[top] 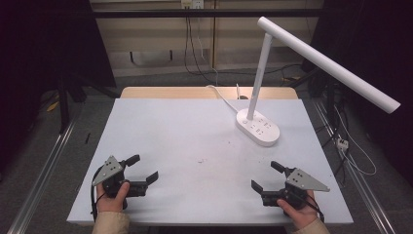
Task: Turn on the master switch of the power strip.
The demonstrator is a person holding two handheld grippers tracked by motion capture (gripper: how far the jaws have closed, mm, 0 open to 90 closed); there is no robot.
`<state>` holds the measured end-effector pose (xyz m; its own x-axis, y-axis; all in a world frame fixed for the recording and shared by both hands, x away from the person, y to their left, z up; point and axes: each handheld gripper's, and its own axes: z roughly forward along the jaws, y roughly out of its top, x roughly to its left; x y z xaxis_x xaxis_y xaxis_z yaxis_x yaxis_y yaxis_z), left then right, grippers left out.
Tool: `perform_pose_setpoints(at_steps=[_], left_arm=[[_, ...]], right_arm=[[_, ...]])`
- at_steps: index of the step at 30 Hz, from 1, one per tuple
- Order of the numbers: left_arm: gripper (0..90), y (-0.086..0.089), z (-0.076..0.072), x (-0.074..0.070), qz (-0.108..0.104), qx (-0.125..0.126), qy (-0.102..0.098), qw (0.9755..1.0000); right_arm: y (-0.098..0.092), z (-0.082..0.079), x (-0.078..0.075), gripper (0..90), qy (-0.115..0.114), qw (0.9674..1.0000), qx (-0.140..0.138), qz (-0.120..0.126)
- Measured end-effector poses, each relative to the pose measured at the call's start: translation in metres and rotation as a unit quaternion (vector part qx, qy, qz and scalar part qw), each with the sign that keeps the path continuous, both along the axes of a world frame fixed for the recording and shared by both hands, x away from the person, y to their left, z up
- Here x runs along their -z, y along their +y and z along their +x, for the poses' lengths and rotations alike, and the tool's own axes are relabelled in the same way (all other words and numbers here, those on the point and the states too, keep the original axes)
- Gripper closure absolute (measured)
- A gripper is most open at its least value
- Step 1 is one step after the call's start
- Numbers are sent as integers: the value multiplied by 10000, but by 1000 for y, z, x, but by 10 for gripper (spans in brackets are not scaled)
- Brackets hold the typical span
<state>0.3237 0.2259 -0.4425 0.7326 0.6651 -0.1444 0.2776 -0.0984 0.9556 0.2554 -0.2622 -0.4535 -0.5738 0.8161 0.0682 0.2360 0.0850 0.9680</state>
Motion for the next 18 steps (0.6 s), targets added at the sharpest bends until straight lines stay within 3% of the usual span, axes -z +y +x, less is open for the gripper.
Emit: perform_pose_setpoints(at_steps=[10,18], left_arm=[[27,-1,0,-1,-78,22,-10,10000],[27,0,0,-2,-106,24,-36,9999]], right_arm=[[2,6,-1,31,71,10000,14,6],[7,23,-8,45,102,9999,71,-43]])
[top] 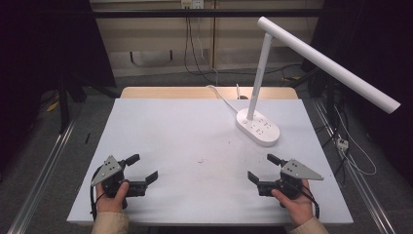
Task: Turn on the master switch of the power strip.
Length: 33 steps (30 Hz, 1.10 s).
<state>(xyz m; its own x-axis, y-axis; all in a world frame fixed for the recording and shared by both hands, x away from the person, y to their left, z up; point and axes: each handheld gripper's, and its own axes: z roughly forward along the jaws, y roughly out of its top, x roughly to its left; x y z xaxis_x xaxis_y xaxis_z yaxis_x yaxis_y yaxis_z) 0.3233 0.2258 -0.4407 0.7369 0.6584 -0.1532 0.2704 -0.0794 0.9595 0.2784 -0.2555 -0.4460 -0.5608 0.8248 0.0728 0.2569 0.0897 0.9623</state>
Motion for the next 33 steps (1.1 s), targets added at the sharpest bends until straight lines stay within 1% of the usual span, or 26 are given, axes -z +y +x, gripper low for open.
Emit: perform_pose_setpoints(at_steps=[3,4,5,6,7,8,9,11,14,15,17,21,22,26,30,32,33], left_arm=[[27,1,0,0,19,-2,-19,10000],[27,0,0,0,-44,3,10,10000],[27,0,0,0,-33,-21,-2,10000],[27,1,0,0,-9,-10,-10,10000],[27,1,0,-1,-21,-10,-8,10000],[27,1,1,-1,7,-8,-22,10000],[27,1,0,-1,-22,-13,-21,10000],[27,1,0,-1,9,-17,-18,10000],[27,0,1,-1,-17,6,-28,10000],[27,-1,1,-1,-49,3,-27,10000],[27,-1,1,-1,-57,17,-17,10000],[27,0,1,-2,-19,35,-39,10000],[27,0,1,-2,-22,32,-43,10000],[27,0,1,-2,-27,26,-50,10000],[27,0,2,-2,-35,57,-49,10000],[27,0,2,-2,0,60,-52,10000],[27,-1,2,-2,-30,57,-46,10000]], right_arm=[[0,5,-1,47,45,10000,-10,-1],[0,9,-2,53,91,10000,25,12],[0,9,-2,53,91,10000,25,12],[1,15,-2,53,103,9999,56,-7],[1,15,-2,53,103,9999,56,-7],[2,17,-2,54,97,9999,65,-22],[4,22,-3,58,107,9999,77,-60],[5,24,-3,59,123,9999,94,-74],[9,32,-3,68,154,9997,129,-106],[9,32,-3,68,154,9997,129,-106],[12,37,-3,69,189,9996,168,-129],[15,42,-3,72,215,9995,169,-184],[17,45,-3,72,235,9993,183,-227],[18,49,-4,75,250,9992,173,-268],[18,55,-6,80,285,9991,203,-248],[18,58,-6,80,285,9991,233,-227],[17,59,-7,81,289,9990,242,-227]])
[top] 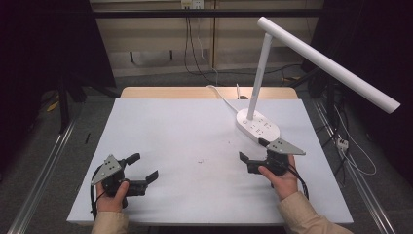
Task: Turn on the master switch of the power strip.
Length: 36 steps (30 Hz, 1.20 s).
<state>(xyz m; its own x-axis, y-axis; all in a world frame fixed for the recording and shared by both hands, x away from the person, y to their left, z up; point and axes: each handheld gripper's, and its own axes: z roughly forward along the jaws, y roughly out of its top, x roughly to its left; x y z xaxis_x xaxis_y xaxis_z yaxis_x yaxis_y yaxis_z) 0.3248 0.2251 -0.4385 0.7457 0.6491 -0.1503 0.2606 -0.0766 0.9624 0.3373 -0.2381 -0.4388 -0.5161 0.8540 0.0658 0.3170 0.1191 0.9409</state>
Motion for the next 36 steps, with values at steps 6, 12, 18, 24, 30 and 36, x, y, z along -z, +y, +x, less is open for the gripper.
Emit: perform_pose_setpoints(at_steps=[6,12,18,24,30,36], left_arm=[[27,0,0,0,-16,7,0,10000],[27,-1,0,0,-40,1,17,10000],[26,0,1,0,-55,-7,10,10000],[27,0,1,0,-64,3,19,10000],[27,0,1,0,-62,-12,33,10000],[27,0,1,0,-69,7,36,10000]], right_arm=[[1,8,-3,105,12,10000,10,-46],[3,16,-5,111,36,9999,30,-153],[4,23,-6,129,48,9998,56,-192],[7,29,-7,173,54,9997,67,-208],[6,37,-8,222,75,9997,111,-209],[5,45,-7,267,138,9996,100,-228]])
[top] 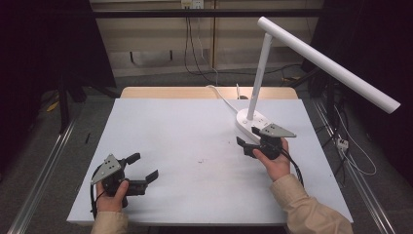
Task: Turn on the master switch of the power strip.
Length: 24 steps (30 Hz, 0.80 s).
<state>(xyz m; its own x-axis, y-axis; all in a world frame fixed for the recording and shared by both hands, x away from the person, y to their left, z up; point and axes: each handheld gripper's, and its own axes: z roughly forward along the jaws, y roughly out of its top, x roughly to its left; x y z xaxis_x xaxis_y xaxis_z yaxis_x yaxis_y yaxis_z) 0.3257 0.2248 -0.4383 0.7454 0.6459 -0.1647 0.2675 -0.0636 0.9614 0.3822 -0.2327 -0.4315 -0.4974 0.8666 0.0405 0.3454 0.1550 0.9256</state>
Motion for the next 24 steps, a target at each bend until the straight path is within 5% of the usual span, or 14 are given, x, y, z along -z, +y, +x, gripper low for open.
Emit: perform_pose_setpoints(at_steps=[24], left_arm=[[28,1,1,0,-16,-3,3,10000]], right_arm=[[-3,22,-1,474,180,9998,76,-61]])
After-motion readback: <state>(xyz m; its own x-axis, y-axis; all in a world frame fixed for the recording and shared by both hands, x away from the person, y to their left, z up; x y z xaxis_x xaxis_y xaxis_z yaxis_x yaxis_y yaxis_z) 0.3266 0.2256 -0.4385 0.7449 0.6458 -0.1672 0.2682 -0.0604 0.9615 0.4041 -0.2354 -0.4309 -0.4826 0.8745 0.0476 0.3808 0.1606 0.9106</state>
